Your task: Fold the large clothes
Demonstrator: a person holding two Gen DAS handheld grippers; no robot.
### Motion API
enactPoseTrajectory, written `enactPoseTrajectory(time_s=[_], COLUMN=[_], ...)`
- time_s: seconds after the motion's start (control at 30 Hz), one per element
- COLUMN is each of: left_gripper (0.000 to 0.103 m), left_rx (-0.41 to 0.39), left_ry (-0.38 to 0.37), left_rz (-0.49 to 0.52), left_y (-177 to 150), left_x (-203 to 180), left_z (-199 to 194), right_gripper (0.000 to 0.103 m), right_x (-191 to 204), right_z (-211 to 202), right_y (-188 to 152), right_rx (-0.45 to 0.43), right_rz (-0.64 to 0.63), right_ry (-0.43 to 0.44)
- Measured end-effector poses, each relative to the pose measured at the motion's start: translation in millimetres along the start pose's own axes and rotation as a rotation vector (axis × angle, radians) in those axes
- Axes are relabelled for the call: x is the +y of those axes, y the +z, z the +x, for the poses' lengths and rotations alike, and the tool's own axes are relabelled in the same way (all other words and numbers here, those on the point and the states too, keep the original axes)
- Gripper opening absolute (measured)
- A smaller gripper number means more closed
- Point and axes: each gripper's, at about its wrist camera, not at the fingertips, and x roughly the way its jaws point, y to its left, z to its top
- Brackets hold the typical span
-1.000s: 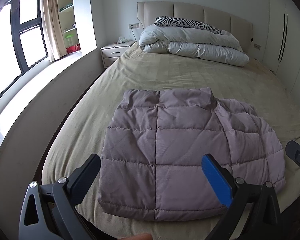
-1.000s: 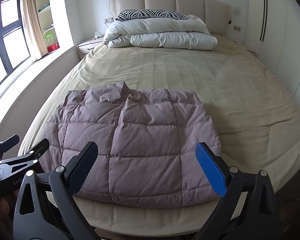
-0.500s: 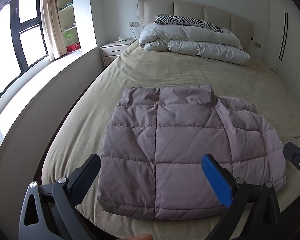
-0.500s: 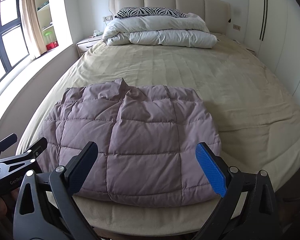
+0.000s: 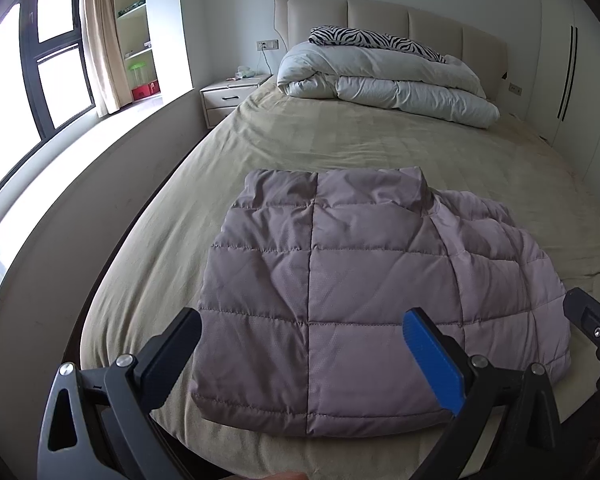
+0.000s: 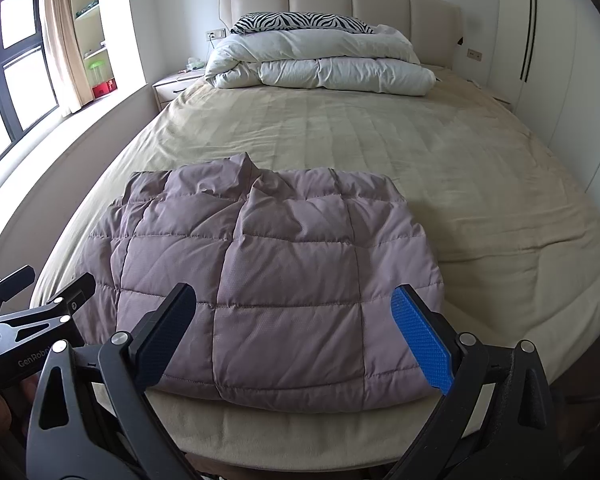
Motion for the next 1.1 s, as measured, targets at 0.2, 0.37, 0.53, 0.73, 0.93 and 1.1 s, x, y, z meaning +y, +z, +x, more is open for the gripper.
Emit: enactPoseTrajectory(time_s=[0.2,0.37,0.53,0.73,0.93,1.1], left_gripper=[0.103,0.103,0.103,0.103,0.103,0.103], left_rx=[0.002,0.005,0.004,0.006,0.007,0.008], left_ry=[0.0,-0.002,-0.002,-0.002,-0.002,-0.003], left_rz=[0.002,0.001,0.002,0.001,-0.001,0.0], left_y=[0.1,-0.4,-0.8,-0.7,-0.9,-0.6], left_x=[-0.1,0.0,0.3,0.4,1.4,1.8], left_z=[0.7,1.8,2.0,2.1,3.0,3.5], right_gripper=[0.1,0.1,0.1,0.1,0.1,0.1], right_x=[-0.1,0.3,0.2,1.1,1.3,0.7], right_z=[-0.2,-0.2,-0.3,0.2,2.3,2.8], right_y=[0.0,0.0,0.2,-0.3,-4.6,-4.7], right_rx=[-0.002,0.0,0.0,0.002,0.006,0.008], right_rz=[0.0,0.0,0.0,-0.001,0.0,0.0], right_ry=[0.002,-0.001,0.001,0.0,0.0,0.001])
